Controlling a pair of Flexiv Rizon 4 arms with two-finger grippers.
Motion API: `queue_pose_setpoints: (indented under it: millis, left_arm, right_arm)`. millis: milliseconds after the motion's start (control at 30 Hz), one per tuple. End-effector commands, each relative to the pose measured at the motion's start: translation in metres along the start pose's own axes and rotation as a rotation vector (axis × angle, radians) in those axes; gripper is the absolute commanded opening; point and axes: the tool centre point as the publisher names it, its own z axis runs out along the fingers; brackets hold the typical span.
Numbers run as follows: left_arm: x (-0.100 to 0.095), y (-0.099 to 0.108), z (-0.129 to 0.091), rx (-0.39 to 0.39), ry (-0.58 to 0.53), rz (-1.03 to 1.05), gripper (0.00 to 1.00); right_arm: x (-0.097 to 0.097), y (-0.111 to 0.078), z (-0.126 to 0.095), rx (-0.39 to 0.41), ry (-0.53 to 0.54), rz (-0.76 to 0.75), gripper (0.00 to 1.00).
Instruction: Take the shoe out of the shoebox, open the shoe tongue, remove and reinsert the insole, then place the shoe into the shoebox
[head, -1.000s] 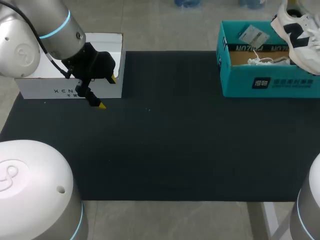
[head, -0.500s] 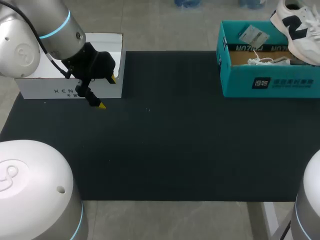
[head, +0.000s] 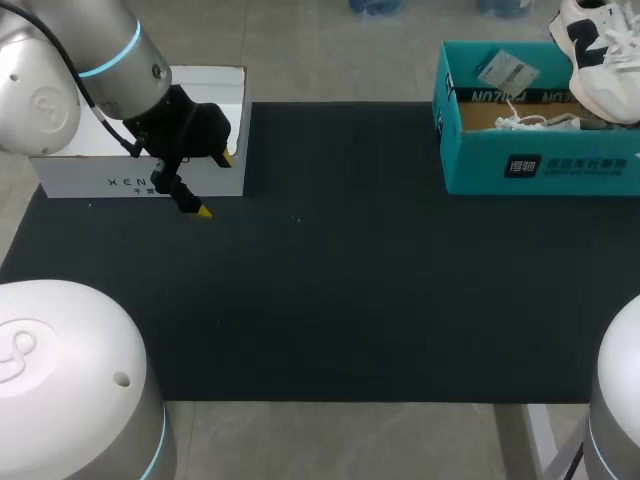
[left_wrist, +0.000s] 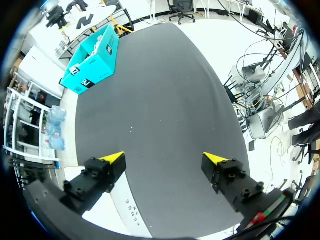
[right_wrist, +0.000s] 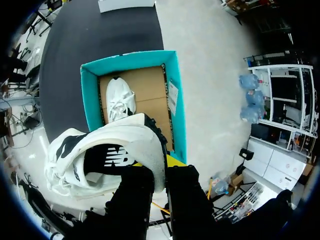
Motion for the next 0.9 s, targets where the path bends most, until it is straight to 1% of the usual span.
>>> queue_pose_setpoints:
  millis: [33,67,100,133,167,200,267,367,900]
  left_arm:
    - [0.0,0.0,0.0,-0.003,0.0,0.0,1.0]
    - [0.0,0.0,0.0,-0.003,0.0,0.0,1.0]
    - [0.0,0.0,0.0,-0.003,0.0,0.0,1.0]
    - [0.0,0.0,0.0,-0.003,0.0,0.0,1.0]
    - [0.0,0.0,0.0,-0.003,0.0,0.0,1.0]
    - [0.0,0.0,0.0,-0.003,0.0,0.0,1.0]
    - [0.0,0.0,0.0,-0.003,0.0,0.0,1.0]
    - [0.0,0.0,0.0,-0.003,0.0,0.0,1.0]
    - [0.0,0.0,0.0,-0.003,0.0,0.0,1.0]
  right_arm:
    - [-0.019,0.001,-0.009,0.109,0.199,0.389,0.0]
    - [-0.02,0.0,-0.008,0.156,0.216,0.434,0.0]
    - [-0.021,-0.002,-0.007,0.136,0.231,0.475,0.0]
    - [-0.022,-0.005,-0.007,0.133,0.224,0.52,0.0]
    - [-0.022,-0.008,-0.004,0.172,0.242,0.567,0.0]
    - [-0.021,-0.011,-0.002,0.144,0.26,0.604,0.0]
    - [-0.021,-0.017,0.002,0.173,0.268,0.682,0.0]
    - [-0.02,-0.019,0.005,0.164,0.281,0.759,0.0]
    - [-0.02,-0.02,0.005,0.155,0.273,0.762,0.0]
